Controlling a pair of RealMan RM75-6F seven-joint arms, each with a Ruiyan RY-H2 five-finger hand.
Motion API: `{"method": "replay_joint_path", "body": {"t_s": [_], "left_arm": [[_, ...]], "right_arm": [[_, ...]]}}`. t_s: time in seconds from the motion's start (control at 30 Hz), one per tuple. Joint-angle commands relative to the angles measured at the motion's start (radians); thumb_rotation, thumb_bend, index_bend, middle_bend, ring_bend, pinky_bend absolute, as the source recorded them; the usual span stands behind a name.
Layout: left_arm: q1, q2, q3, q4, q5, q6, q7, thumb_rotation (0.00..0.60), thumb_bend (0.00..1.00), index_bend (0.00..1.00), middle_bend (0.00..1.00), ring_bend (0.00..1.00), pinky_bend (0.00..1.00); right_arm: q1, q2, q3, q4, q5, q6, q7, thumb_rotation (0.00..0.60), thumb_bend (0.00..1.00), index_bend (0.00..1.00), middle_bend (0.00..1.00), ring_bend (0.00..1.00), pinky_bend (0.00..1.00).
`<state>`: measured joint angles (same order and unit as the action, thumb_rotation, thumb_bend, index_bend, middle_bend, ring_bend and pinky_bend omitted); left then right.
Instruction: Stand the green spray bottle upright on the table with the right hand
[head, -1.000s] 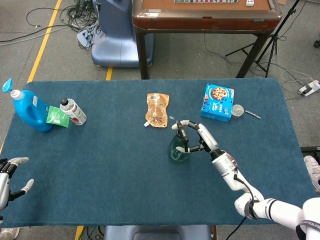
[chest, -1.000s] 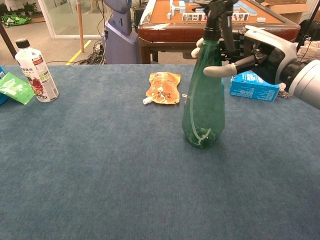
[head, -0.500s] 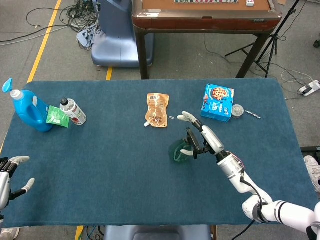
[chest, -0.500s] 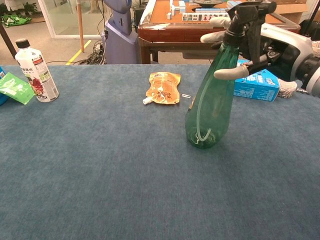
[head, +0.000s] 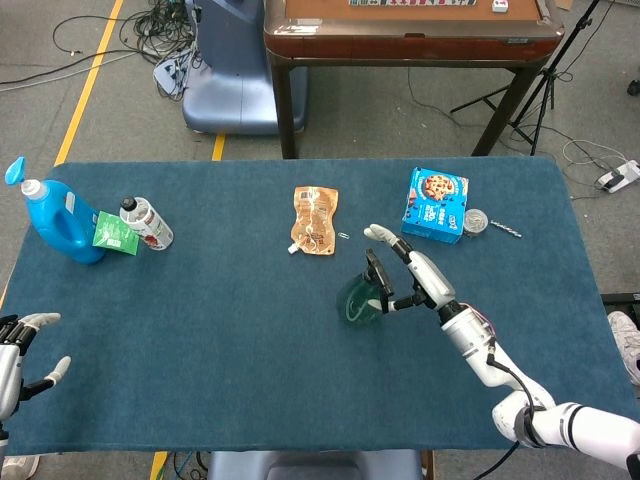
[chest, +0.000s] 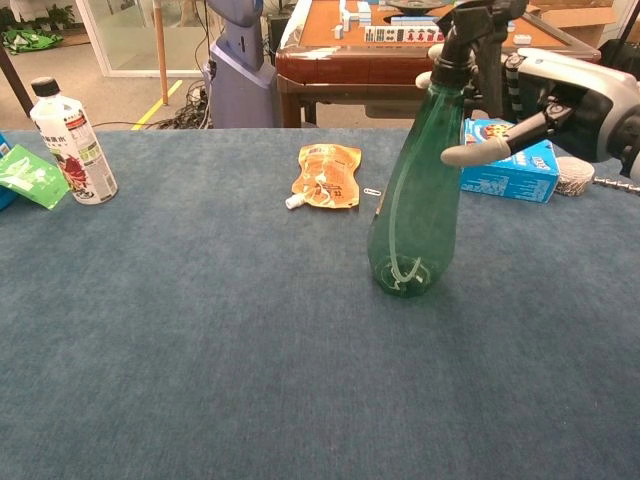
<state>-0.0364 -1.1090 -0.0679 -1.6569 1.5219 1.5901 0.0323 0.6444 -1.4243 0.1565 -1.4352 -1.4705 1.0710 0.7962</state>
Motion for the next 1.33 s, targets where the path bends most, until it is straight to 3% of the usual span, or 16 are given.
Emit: {"method": "replay_joint_path", "body": {"t_s": [0.03, 0.2, 0.5, 0.63, 0.87, 1.33], "left_arm": [[-0.001, 0.000, 0.000, -0.002, 0.002, -0.001, 0.002, 0.600, 0.26, 0.29, 0.31, 0.29, 0.16], [-0.003, 0.005, -0.001, -0.006, 0.002, -0.001, 0.005, 0.600, 0.26, 0.29, 0.31, 0.29, 0.16], [-0.007, 0.001, -0.012, 0.001, -0.006, 0.003, 0.008, 0.600, 0.26, 0.29, 0.31, 0.29, 0.16], [-0.014, -0.003, -0.017, 0.002, -0.007, -0.001, 0.017, 0.600, 0.26, 0.29, 0.31, 0.29, 0.16], [-0.027, -0.005, -0.018, -0.005, 0.000, -0.013, 0.040, 0.600, 0.26, 0.29, 0.31, 0.29, 0.16], [-0.046, 0.012, -0.012, -0.048, -0.022, -0.061, 0.090, 0.600, 0.26, 0.29, 0.31, 0.29, 0.16]], "right_arm": [[-0.007, 0.017, -0.005, -0.015, -0.005, 0.005, -0.012, 0.600, 0.00, 0.00, 0.10, 0.07, 0.03], [-0.028, 0.069, -0.024, -0.063, -0.020, 0.019, -0.060, 0.600, 0.00, 0.00, 0.10, 0.07, 0.03], [-0.137, 0.219, -0.066, -0.204, 0.039, 0.087, -0.288, 0.600, 0.02, 0.00, 0.13, 0.08, 0.03], [-0.198, 0.287, -0.084, -0.266, 0.078, 0.131, -0.389, 0.600, 0.10, 0.00, 0.16, 0.08, 0.03], [-0.307, 0.337, -0.100, -0.334, 0.152, 0.255, -0.617, 0.600, 0.15, 0.03, 0.21, 0.11, 0.08], [-0.511, 0.388, -0.179, -0.399, 0.065, 0.473, -0.778, 0.600, 0.15, 0.05, 0.22, 0.11, 0.08]]}}
